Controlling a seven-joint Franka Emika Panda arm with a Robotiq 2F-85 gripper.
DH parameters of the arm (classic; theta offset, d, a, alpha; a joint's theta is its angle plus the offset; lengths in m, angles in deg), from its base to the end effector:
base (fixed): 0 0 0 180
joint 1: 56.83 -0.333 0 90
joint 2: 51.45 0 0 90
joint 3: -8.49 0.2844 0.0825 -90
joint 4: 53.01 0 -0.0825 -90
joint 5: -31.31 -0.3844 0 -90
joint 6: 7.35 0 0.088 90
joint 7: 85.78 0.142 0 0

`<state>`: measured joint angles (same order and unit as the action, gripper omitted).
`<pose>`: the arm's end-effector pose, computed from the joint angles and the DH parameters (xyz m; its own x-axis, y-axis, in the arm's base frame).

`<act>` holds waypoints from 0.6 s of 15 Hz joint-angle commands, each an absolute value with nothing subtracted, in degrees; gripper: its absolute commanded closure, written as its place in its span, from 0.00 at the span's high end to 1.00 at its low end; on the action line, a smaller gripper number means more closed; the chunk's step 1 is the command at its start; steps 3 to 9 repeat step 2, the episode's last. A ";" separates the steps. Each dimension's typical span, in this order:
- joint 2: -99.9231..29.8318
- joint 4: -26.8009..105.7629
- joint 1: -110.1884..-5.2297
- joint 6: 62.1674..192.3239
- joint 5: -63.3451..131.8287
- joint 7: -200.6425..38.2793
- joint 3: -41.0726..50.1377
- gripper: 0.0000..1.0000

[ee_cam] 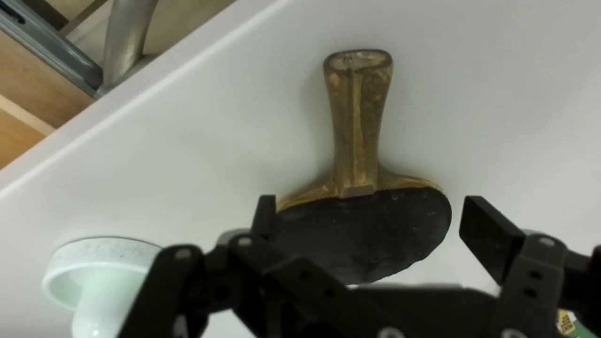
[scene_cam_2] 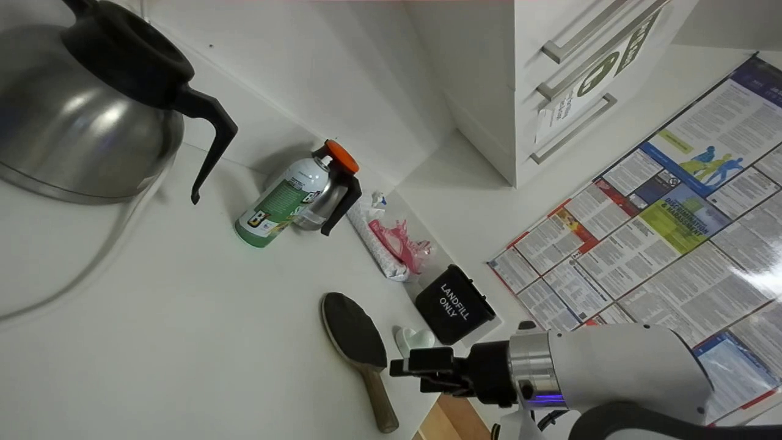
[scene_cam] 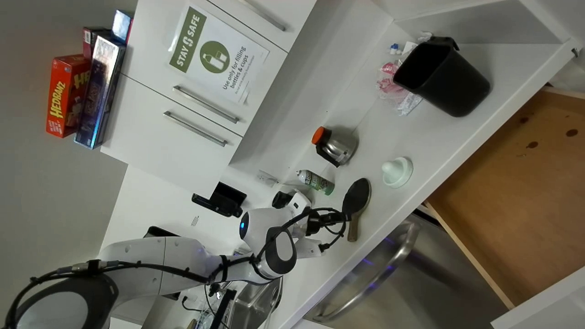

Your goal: Take the paddle out of the drawer and put it on the counter

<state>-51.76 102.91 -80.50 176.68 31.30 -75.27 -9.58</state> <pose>0.4576 0.0450 0.2187 0.8786 -0.0981 0.4674 -0.0639 -0.9940 -0.0885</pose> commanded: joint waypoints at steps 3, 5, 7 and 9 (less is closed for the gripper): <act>-51.85 102.85 -72.46 176.44 29.55 -76.73 -1.32 1.00; -51.85 102.85 -72.46 176.44 29.55 -76.73 -1.32 1.00; -51.85 102.85 -72.46 176.44 29.55 -76.73 -1.32 1.00; -51.85 102.85 -72.46 176.44 29.55 -76.73 -1.32 1.00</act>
